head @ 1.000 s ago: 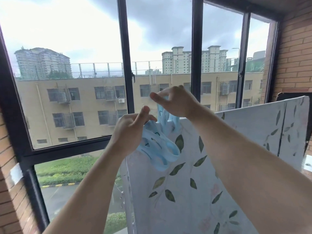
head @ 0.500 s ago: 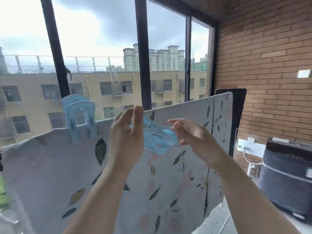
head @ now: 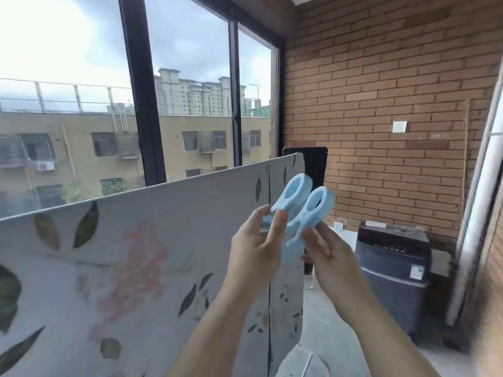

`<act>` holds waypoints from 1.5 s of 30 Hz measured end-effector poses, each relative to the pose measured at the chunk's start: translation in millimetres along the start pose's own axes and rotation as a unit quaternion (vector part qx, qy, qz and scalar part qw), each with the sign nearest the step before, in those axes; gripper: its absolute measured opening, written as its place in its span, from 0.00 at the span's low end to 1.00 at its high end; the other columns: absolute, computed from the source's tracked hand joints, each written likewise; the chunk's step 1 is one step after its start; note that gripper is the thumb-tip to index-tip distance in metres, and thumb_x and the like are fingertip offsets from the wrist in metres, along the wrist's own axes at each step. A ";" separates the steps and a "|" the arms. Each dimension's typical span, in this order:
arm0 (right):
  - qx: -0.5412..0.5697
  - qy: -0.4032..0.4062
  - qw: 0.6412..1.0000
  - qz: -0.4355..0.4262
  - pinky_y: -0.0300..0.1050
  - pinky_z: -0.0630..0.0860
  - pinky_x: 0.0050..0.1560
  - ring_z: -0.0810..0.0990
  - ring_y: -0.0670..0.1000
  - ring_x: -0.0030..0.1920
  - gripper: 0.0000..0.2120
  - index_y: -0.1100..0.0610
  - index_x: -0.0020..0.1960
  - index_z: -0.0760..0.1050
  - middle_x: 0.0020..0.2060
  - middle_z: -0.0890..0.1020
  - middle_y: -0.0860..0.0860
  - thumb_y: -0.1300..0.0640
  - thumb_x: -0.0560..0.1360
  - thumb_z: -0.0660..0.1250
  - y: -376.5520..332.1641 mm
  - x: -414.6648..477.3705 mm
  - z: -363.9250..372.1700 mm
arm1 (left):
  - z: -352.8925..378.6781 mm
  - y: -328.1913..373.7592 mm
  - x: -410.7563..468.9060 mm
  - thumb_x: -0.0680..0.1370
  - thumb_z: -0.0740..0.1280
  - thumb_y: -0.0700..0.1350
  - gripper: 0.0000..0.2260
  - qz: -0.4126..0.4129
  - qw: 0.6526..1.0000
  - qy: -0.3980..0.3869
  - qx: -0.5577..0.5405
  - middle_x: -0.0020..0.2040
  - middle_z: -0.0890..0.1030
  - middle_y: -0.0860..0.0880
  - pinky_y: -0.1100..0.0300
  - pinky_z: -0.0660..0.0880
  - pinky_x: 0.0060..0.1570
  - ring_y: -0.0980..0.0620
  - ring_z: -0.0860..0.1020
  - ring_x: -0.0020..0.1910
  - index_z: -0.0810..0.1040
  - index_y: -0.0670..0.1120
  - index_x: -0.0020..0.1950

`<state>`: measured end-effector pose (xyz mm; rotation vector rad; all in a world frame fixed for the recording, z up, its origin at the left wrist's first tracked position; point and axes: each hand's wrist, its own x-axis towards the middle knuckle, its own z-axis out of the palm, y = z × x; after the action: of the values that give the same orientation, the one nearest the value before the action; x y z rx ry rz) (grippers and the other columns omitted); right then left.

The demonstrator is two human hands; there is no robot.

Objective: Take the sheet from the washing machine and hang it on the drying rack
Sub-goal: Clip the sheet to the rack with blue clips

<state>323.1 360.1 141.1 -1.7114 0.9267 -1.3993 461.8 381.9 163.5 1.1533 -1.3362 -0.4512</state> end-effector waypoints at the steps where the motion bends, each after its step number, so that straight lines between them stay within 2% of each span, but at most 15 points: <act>1: -0.006 0.008 1.000 0.001 0.47 0.79 0.59 0.82 0.38 0.55 0.17 0.32 0.66 0.74 0.54 0.83 0.33 0.35 0.78 0.59 4.9 13.3 -5.9 | 10.7 -7.5 13.5 0.81 0.60 0.61 0.15 0.001 1.000 -0.005 0.004 0.35 0.79 0.56 0.69 0.66 0.28 0.61 0.74 0.27 0.80 0.52 0.53; 4: -0.007 0.034 0.999 0.021 0.34 0.78 0.46 0.83 0.39 0.54 0.20 0.33 0.67 0.73 0.54 0.83 0.33 0.32 0.78 0.57 25.6 67.4 -20.8 | 46.2 -39.0 71.8 0.81 0.57 0.64 0.26 0.001 1.000 -0.020 0.008 0.29 0.70 0.53 0.60 0.63 0.30 0.56 0.67 0.28 0.74 0.42 0.39; 6: -0.013 0.066 0.997 0.049 0.32 0.78 0.39 0.85 0.41 0.50 0.19 0.37 0.65 0.77 0.50 0.85 0.36 0.34 0.80 0.56 39.6 113.0 -32.4 | 68.9 -51.9 119.3 0.80 0.59 0.64 0.25 -0.044 0.997 -0.060 -0.029 0.32 0.75 0.52 0.62 0.66 0.29 0.55 0.70 0.29 0.80 0.44 0.43; 9: -0.028 0.108 0.992 0.057 0.33 0.77 0.44 0.82 0.36 0.49 0.19 0.41 0.63 0.79 0.48 0.84 0.37 0.37 0.83 0.54 52.9 179.6 -51.3 | 98.2 -65.6 186.2 0.79 0.64 0.62 0.14 -0.037 0.992 -0.114 -0.038 0.41 0.83 0.55 0.62 0.74 0.37 0.62 0.78 0.33 0.81 0.54 0.53; 12: -0.003 0.172 0.984 0.049 0.32 0.70 0.38 0.79 0.38 0.44 0.18 0.43 0.58 0.77 0.44 0.80 0.39 0.38 0.83 0.52 77.8 243.4 -65.4 | 135.3 -80.9 241.7 0.78 0.69 0.58 0.09 -0.014 0.987 -0.138 -0.079 0.44 0.86 0.54 0.50 0.80 0.54 0.57 0.84 0.43 0.77 0.56 0.54; 14: 0.091 0.204 0.970 0.096 0.35 0.74 0.40 0.80 0.45 0.42 0.21 0.46 0.55 0.79 0.44 0.83 0.47 0.34 0.81 0.55 96.5 278.3 -70.4 | 163.0 -89.8 262.6 0.79 0.70 0.55 0.09 -0.015 0.987 -0.114 -0.110 0.44 0.87 0.53 0.46 0.79 0.56 0.54 0.85 0.44 0.76 0.53 0.54; 17: 0.347 0.200 0.901 0.169 0.44 0.81 0.42 0.86 0.51 0.42 0.23 0.47 0.53 0.81 0.44 0.87 0.53 0.29 0.75 0.61 117.1 319.5 -71.4 | 195.9 -103.7 289.1 0.80 0.68 0.55 0.09 -0.003 0.991 -0.072 -0.114 0.46 0.87 0.55 0.51 0.79 0.48 0.55 0.84 0.43 0.75 0.53 0.55; 21: 0.457 0.216 0.845 0.176 0.53 0.84 0.47 0.87 0.53 0.39 0.25 0.51 0.60 0.76 0.47 0.83 0.57 0.32 0.76 0.64 142.5 380.3 -83.3 | 219.0 -125.3 333.8 0.78 0.69 0.56 0.07 0.001 0.999 -0.039 -0.037 0.47 0.85 0.56 0.64 0.75 0.40 0.61 0.82 0.44 0.78 0.55 0.53; 25: 0.432 0.197 0.863 0.170 0.45 0.78 0.35 0.80 0.46 0.25 0.13 0.52 0.45 0.78 0.36 0.80 0.51 0.43 0.79 0.66 155.9 438.9 -98.7 | 238.0 -132.6 371.5 0.78 0.71 0.55 0.07 -0.031 0.999 0.005 -0.003 0.45 0.85 0.57 0.72 0.73 0.33 0.61 0.82 0.41 0.82 0.53 0.51; 29: 0.307 0.219 0.925 0.056 0.38 0.74 0.35 0.80 0.45 0.34 0.12 0.49 0.36 0.79 0.28 0.80 0.40 0.53 0.78 0.65 169.1 500.0 -122.7 | 250.4 -128.7 407.3 0.76 0.72 0.50 0.02 -0.044 0.991 0.059 0.112 0.41 0.85 0.61 0.70 0.75 0.33 0.62 0.82 0.38 0.84 0.55 0.47; 32: 0.181 0.200 0.960 -0.078 0.37 0.77 0.45 0.81 0.43 0.46 0.07 0.43 0.43 0.80 0.41 0.83 0.40 0.51 0.75 0.63 181.1 541.0 -135.3 | 249.3 -139.7 426.5 0.76 0.68 0.42 0.08 0.003 0.938 0.152 0.311 0.42 0.83 0.58 0.60 0.79 0.43 0.58 0.80 0.43 0.84 0.54 0.44; 34: 0.099 0.178 0.968 -0.147 0.38 0.76 0.51 0.79 0.41 0.49 0.10 0.47 0.49 0.82 0.46 0.82 0.43 0.49 0.73 0.63 190.8 567.1 -137.7 | 247.4 -149.3 437.6 0.76 0.65 0.39 0.10 0.024 0.900 0.189 0.392 0.45 0.81 0.55 0.55 0.78 0.46 0.52 0.78 0.44 0.83 0.51 0.45; 37: -0.002 0.162 0.942 -0.295 0.33 0.72 0.52 0.75 0.38 0.46 0.09 0.56 0.48 0.82 0.45 0.80 0.47 0.56 0.73 0.65 198.0 595.4 -130.3 | 238.5 -156.6 452.8 0.79 0.64 0.41 0.09 0.046 0.862 0.201 0.463 0.50 0.80 0.53 0.54 0.77 0.48 0.49 0.77 0.49 0.84 0.49 0.50; 40: -0.048 0.134 0.909 -0.392 0.31 0.69 0.48 0.76 0.46 0.43 0.06 0.60 0.42 0.81 0.40 0.79 0.48 0.59 0.74 0.67 198.1 614.5 -116.2 | 228.9 -159.3 468.9 0.79 0.65 0.41 0.10 0.045 0.836 0.223 0.499 0.53 0.81 0.51 0.54 0.75 0.51 0.47 0.77 0.53 0.84 0.47 0.54; 45: -0.073 0.131 0.884 -0.442 0.47 0.75 0.38 0.78 0.54 0.38 0.09 0.60 0.37 0.80 0.35 0.79 0.52 0.57 0.74 0.68 189.1 641.0 -87.1 | 215.9 -164.2 483.7 0.79 0.63 0.44 0.10 0.036 0.796 0.224 0.561 0.42 0.80 0.52 0.58 0.68 0.42 0.50 0.75 0.43 0.83 0.47 0.43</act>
<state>317.1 -298.5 283.8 -2.2270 0.3541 -2.2290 443.8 -167.4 237.5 1.9876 -1.1731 0.7879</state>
